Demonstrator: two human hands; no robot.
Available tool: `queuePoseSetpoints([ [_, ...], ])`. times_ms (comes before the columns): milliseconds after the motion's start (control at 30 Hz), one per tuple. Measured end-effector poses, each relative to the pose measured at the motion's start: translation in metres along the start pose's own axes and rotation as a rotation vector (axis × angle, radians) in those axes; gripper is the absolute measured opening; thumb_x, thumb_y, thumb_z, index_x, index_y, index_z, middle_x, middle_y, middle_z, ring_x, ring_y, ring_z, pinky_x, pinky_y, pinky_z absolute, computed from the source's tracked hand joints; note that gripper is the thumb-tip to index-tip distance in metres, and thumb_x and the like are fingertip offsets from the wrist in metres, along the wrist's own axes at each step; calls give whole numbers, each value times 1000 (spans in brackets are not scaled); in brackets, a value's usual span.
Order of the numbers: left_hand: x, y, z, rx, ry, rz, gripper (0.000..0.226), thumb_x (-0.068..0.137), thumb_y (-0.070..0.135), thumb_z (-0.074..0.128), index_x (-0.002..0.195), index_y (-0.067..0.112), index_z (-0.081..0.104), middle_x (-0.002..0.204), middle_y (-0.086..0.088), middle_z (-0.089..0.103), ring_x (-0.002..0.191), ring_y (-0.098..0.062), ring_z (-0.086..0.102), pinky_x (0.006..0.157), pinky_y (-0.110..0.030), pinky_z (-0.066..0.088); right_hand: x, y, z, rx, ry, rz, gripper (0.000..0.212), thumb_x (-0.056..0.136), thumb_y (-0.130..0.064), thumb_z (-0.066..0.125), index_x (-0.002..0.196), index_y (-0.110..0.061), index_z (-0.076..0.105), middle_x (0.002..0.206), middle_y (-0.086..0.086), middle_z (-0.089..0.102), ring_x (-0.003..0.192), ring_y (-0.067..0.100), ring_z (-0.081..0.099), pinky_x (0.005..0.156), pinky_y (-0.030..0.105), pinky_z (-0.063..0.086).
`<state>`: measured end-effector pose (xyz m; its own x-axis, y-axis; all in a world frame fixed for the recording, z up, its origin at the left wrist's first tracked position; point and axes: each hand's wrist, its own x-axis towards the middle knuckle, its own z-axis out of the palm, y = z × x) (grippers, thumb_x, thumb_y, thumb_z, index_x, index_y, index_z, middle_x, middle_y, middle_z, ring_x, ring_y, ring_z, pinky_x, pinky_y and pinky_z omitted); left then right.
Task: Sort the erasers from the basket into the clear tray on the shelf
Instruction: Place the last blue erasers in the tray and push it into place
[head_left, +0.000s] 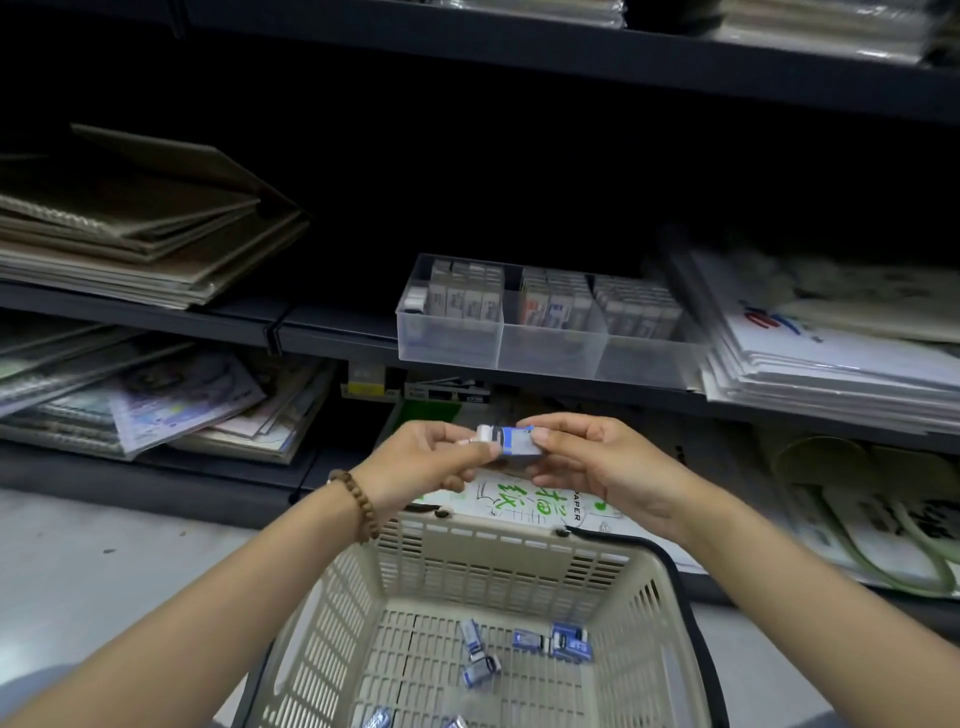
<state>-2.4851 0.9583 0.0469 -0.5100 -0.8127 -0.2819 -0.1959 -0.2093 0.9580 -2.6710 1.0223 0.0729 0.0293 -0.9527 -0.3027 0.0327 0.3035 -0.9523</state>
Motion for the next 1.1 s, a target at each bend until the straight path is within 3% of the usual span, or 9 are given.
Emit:
queuePoseSetpoints([
  [133, -1, 3, -2, -151, 25, 9, 51, 60, 46, 73, 96, 10, 72, 71, 5, 65, 57, -3, 50, 57, -14, 46, 1, 3, 5, 110, -59, 22, 32, 86, -21, 59, 114, -5, 64, 99, 13, 67, 82, 16, 66, 74, 20, 57],
  [233, -2, 3, 2, -184, 64, 27, 53, 49, 59, 72, 84, 20, 75, 61, 15, 61, 56, 0, 48, 56, -14, 45, 2, 6, 10, 89, -39, -10, 26, 90, -19, 57, 113, -8, 65, 97, 11, 68, 80, 13, 68, 70, 17, 55],
  [300, -2, -2, 7, -170, 96, 46, 53, 49, 65, 68, 83, 25, 75, 63, 19, 63, 65, 1, 54, 67, -16, 49, 2, 10, 14, 73, -5, -27, 22, 90, -18, 59, 109, -11, 66, 95, 12, 69, 78, 13, 69, 69, 16, 55],
  [400, -1, -10, 15, -144, 100, 101, 42, 62, 60, 66, 91, 30, 73, 89, 17, 72, 94, -1, 63, 92, -28, 49, 2, 17, 18, 44, 17, -17, 19, 90, -20, 59, 107, -14, 66, 97, 11, 72, 82, 15, 71, 70, 17, 56],
  [467, -1, -10, 17, -101, 101, 137, 33, 73, 52, 64, 96, 29, 70, 98, 11, 73, 99, -4, 65, 96, -30, 48, 1, 17, 18, 21, 3, -6, 22, 90, -22, 59, 109, -12, 65, 101, 9, 72, 84, 16, 71, 70, 19, 56],
  [667, -6, 13, 3, -407, -86, 41, 29, 87, 31, 57, 111, 14, 56, 104, -10, 68, 88, -28, 70, 65, -25, 57, 1, -13, 3, -204, 80, -111, 28, 87, -32, 60, 113, -19, 61, 112, 4, 67, 80, 10, 68, 65, 20, 54],
  [833, -5, 22, -10, -404, -149, 35, 21, 88, 22, 56, 105, 10, 60, 104, -13, 66, 79, -19, 70, 64, -19, 56, 8, -31, 16, -220, -27, -160, 37, 88, -34, 57, 124, -23, 56, 116, -2, 65, 76, 8, 66, 64, 20, 53],
  [1000, 0, 22, -25, -265, -168, 103, 12, 86, 14, 59, 93, 7, 67, 87, -1, 72, 78, -9, 68, 68, -16, 55, 26, -53, 41, -318, -105, -206, 33, 90, -25, 60, 121, -15, 59, 84, 0, 65, 66, 9, 60, 60, 19, 52],
  [1100, 4, 25, -36, -225, -133, 164, 13, 83, 9, 64, 96, 11, 64, 77, 5, 73, 71, -5, 68, 62, -14, 52, 37, -62, 47, -329, -100, -218, 32, 88, -18, 63, 119, -9, 59, 88, 2, 67, 71, 8, 63, 65, 19, 55],
])
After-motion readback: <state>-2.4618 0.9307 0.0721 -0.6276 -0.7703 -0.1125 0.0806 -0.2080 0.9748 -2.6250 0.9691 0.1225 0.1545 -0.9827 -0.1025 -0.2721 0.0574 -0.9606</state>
